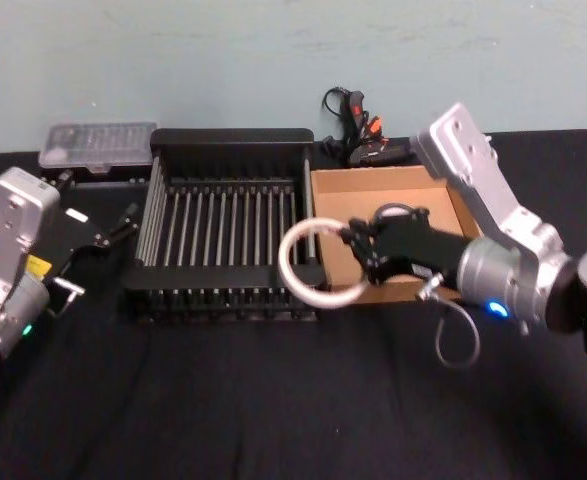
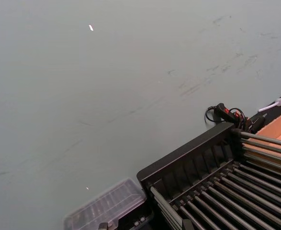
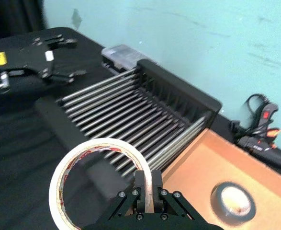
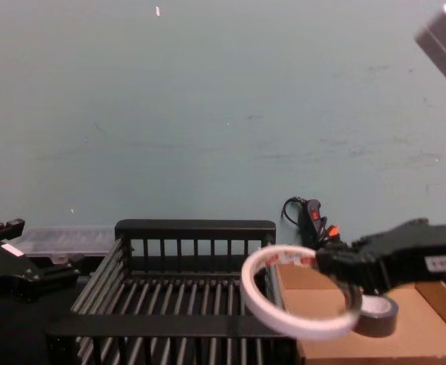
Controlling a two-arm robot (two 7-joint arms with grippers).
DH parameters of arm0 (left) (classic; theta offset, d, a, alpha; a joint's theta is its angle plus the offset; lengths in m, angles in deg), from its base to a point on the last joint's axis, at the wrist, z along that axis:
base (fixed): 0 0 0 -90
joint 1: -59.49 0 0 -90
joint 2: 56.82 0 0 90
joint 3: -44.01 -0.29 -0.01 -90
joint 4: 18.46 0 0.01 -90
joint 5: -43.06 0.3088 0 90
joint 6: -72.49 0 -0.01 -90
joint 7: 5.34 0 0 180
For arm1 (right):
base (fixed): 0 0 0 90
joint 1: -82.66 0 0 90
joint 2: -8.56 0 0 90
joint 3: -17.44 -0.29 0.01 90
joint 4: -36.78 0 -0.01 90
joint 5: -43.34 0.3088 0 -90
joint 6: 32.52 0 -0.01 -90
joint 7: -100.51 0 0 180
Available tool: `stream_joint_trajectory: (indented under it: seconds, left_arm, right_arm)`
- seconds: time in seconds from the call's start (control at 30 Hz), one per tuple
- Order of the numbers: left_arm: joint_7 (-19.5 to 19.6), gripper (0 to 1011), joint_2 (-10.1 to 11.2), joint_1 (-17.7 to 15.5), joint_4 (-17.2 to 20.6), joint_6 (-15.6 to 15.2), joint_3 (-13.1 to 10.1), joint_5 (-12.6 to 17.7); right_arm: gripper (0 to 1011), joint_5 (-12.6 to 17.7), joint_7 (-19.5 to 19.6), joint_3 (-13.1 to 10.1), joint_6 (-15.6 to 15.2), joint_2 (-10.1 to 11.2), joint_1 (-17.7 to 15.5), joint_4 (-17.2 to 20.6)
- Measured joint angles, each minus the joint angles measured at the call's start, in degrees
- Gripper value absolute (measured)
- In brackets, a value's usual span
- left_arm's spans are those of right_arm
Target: Pick up the white tape and place it into the black box , Pick up the silver tape and place it into the brown box.
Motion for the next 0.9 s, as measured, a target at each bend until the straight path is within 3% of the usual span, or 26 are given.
stream_joint_trajectory:
  seconds: [0.57, 0.9]
  left_arm:
    - [0.0, 1001, 0.0, 0.0, 0.0, 0.0, 0.0, 0.0]
    - [0.0, 1002, 0.0, 0.0, 0.0, 0.0, 0.0, 0.0]
  right_arm:
    - [92, -2.97, 0.62, 4.34, 2.09, -7.7, 13.82, -17.44]
    - [92, -5.2, 0.64, 6.52, 3.95, -12.09, 19.52, -26.96]
